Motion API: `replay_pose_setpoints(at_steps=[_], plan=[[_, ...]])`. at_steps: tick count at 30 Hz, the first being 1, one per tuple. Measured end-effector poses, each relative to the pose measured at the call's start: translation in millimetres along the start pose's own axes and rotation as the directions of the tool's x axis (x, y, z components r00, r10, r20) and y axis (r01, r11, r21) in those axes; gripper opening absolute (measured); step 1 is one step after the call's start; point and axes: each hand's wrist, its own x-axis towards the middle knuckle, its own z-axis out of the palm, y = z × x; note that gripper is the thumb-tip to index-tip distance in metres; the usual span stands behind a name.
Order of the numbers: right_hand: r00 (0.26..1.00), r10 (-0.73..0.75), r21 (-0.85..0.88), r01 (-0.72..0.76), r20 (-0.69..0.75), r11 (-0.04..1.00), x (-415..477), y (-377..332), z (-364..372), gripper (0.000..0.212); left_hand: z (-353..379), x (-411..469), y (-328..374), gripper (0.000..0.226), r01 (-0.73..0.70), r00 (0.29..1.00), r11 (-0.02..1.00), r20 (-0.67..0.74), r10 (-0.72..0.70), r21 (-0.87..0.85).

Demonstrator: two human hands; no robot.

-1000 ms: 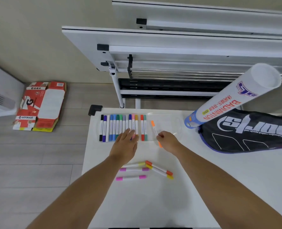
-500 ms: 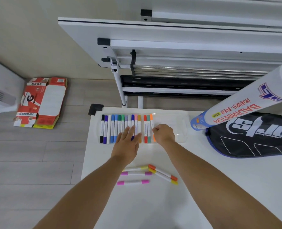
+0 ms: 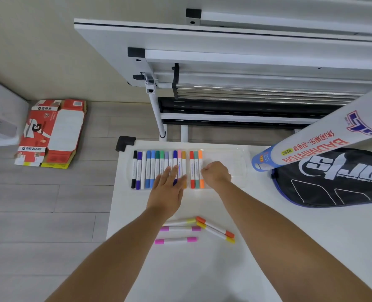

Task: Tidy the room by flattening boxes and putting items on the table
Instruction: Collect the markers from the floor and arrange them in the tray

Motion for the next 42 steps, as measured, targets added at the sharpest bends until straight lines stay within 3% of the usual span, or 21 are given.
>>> replay_pose_setpoints(at_steps=[9,19,23,27,34,37,42], plan=[[0.997,0.034,-0.054,-0.031,0.062,0.998,11.2,-3.1,-6.3,0.018,4.1,-0.2,-1.7,0.047,-0.009,1.0,1.0,-0.022,0.009,-0.016],[1.0,0.011,-0.1,-0.014,-0.027,0.995,-1.6,-8.2,-1.9,0.019,-1.3,0.7,-2.8,0.048,-0.024,1.0,1.0,0.01,0.024,-0.005],[0.982,-0.157,-0.087,0.148,-0.105,0.985,-21.0,10.4,-7.0,0.018,-13.9,-1.0,3.1,0.048,-0.024,0.995,0.999,0.093,0.021,0.022],[0.949,-0.316,-0.058,0.316,0.005,0.947,-57.8,58.7,-5.7,0.014,-18.1,-22.0,4.2,0.048,-0.105,0.991,0.992,0.085,0.099,0.069],[0.885,-0.398,-0.24,0.452,0.242,0.859,-102.3,117.2,8.6,0.019,-12.7,-51.2,9.0,0.048,-0.15,0.981,0.984,0.137,0.136,0.098],[0.854,-0.455,-0.277,0.514,0.251,0.812,-105.7,121.1,17.5,0.014,-10.3,-52.5,9.8,0.046,-0.149,0.986,0.985,0.084,0.142,0.084],[0.86,-0.452,-0.252,0.504,0.238,0.826,-103.3,123.5,22.4,0.007,-8.9,-51.5,12.9,0.046,-0.126,0.989,0.991,0.083,0.122,0.046]])
